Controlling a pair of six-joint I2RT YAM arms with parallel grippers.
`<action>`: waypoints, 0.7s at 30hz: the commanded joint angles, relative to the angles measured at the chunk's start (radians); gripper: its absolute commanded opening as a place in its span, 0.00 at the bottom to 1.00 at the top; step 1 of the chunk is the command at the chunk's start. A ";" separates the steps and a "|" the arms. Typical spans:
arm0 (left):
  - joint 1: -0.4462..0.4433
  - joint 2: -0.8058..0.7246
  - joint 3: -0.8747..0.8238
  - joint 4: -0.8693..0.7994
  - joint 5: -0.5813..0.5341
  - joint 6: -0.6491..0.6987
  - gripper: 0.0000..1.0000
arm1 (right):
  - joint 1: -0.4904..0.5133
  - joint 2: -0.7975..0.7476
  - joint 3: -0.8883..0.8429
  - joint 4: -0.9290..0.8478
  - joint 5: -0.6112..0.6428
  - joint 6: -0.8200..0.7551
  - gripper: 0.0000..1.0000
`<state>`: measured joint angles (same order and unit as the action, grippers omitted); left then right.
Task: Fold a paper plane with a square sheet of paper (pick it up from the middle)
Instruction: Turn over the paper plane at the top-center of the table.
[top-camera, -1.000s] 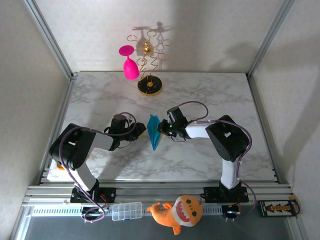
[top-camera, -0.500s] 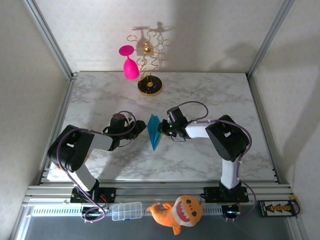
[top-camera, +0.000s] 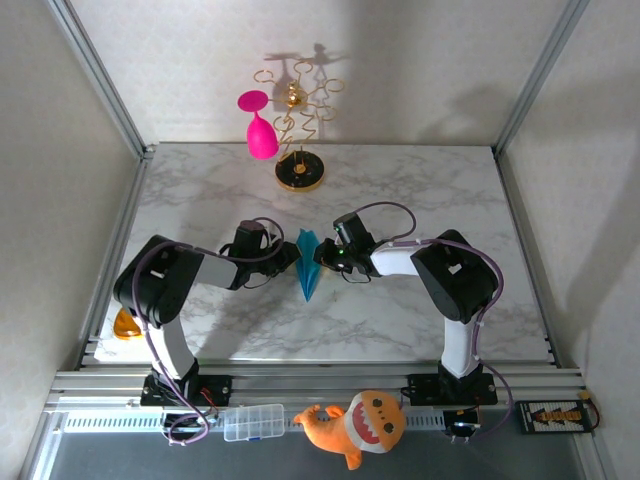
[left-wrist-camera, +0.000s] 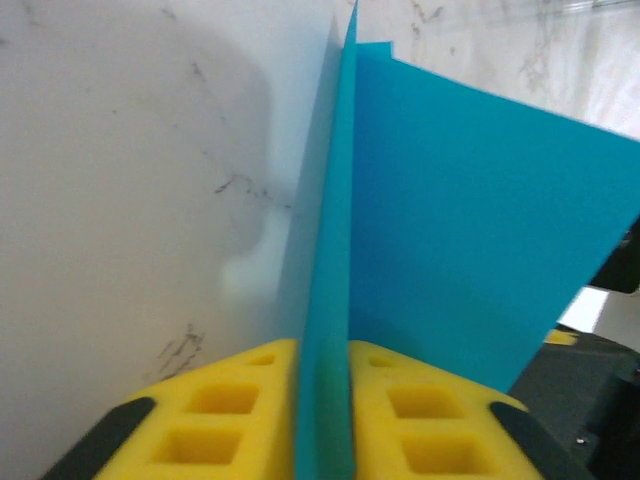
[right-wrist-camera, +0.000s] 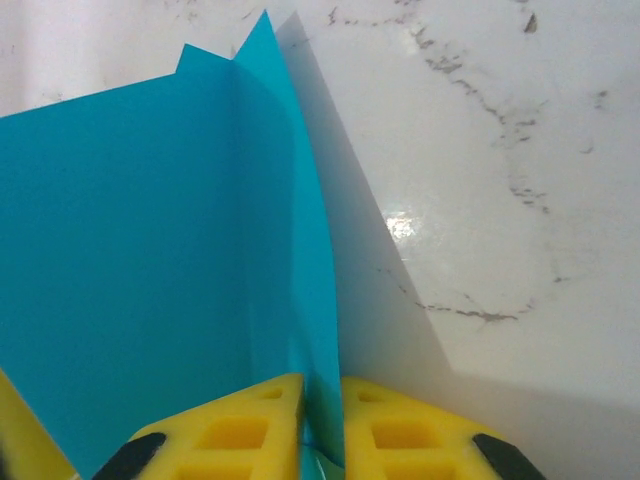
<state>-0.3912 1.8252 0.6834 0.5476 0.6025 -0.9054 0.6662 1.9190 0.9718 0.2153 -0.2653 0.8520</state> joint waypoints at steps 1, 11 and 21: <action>-0.006 0.016 0.025 -0.039 -0.018 0.019 0.13 | -0.014 0.015 0.024 -0.025 -0.003 -0.021 0.18; 0.010 -0.059 -0.009 -0.047 -0.090 -0.022 0.00 | -0.030 -0.032 -0.006 0.011 0.047 -0.010 0.04; 0.010 -0.106 -0.090 0.010 -0.173 -0.118 0.00 | -0.030 -0.070 -0.068 0.047 0.070 0.032 0.02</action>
<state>-0.3882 1.7374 0.6201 0.5289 0.4793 -0.9798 0.6426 1.8809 0.9264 0.2432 -0.2199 0.8639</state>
